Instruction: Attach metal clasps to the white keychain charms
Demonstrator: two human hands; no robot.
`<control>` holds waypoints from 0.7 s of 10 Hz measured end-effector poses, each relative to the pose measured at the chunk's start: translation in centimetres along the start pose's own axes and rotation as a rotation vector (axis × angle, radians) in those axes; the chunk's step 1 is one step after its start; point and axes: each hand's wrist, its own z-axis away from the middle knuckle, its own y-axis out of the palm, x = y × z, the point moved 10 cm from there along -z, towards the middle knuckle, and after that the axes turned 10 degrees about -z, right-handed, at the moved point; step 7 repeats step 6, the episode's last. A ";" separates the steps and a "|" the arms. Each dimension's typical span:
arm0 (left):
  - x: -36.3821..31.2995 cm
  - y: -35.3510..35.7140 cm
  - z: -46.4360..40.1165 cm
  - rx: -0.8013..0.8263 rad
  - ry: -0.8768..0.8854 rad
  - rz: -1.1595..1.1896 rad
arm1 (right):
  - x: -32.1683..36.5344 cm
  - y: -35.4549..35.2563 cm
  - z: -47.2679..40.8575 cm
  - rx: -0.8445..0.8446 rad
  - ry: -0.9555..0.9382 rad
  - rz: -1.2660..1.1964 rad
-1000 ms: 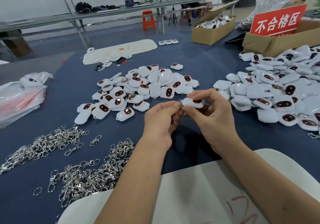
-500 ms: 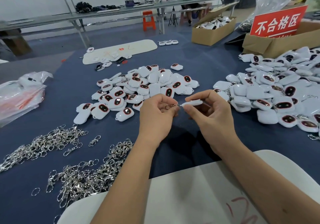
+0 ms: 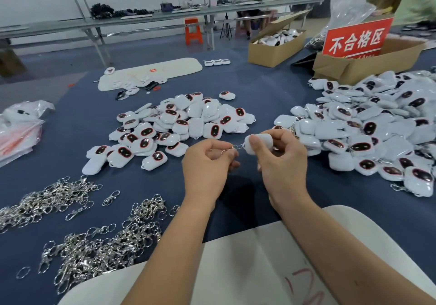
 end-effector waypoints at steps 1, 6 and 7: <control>0.0 2.3 0.0 0.020 -0.040 0.020 | 0.0 -1.6 -0.4 -0.118 -0.007 0.043; -5.0 6.0 -0.1 0.080 0.165 -0.035 | 5.3 -3.3 0.5 -0.216 -0.281 0.043; -5.0 6.0 -0.1 0.080 0.165 -0.035 | 5.3 -3.3 0.5 -0.216 -0.281 0.043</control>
